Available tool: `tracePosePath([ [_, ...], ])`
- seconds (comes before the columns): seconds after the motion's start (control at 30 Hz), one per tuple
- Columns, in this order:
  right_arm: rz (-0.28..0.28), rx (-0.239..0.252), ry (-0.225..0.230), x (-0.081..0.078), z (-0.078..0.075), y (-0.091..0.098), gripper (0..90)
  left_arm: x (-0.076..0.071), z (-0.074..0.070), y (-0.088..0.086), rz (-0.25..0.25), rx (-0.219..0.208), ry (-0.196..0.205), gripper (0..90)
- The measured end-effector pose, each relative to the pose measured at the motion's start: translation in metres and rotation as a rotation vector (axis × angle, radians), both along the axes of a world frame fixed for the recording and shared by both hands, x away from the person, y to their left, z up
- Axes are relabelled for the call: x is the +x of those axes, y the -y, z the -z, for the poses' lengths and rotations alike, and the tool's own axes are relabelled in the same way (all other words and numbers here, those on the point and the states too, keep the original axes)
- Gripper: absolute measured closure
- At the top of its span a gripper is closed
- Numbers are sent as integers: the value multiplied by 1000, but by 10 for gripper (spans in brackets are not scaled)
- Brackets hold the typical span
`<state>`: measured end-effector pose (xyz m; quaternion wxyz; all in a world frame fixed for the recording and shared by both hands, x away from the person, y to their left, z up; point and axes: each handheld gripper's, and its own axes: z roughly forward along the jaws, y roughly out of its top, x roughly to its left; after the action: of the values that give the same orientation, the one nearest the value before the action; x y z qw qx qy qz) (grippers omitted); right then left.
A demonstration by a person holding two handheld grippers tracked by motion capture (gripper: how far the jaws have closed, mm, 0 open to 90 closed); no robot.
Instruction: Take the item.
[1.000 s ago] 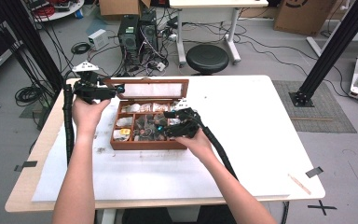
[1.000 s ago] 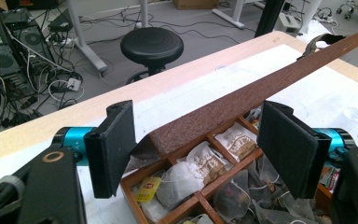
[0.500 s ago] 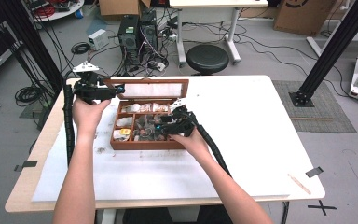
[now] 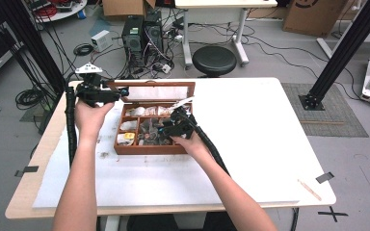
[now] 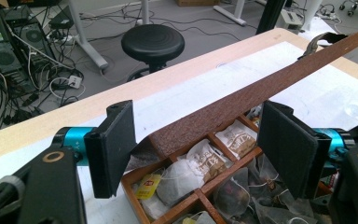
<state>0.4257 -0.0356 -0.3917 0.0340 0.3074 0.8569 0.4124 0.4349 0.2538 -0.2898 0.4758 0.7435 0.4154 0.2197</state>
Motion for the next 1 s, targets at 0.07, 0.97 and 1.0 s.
tracePosePath([
  [0.07, 22, -49, 7, 0, -1, -10, 627, 0, 0, 0, 1, 1, 1, 282],
  [0.97, 4, 13, 57, -3, -21, 3, 900, -1, 1, 2, -11, 23, 4, 313],
  [1.0, 1, 19, 58, -4, -23, 5, 900, -1, 1, 2, -11, 23, 3, 313],
])
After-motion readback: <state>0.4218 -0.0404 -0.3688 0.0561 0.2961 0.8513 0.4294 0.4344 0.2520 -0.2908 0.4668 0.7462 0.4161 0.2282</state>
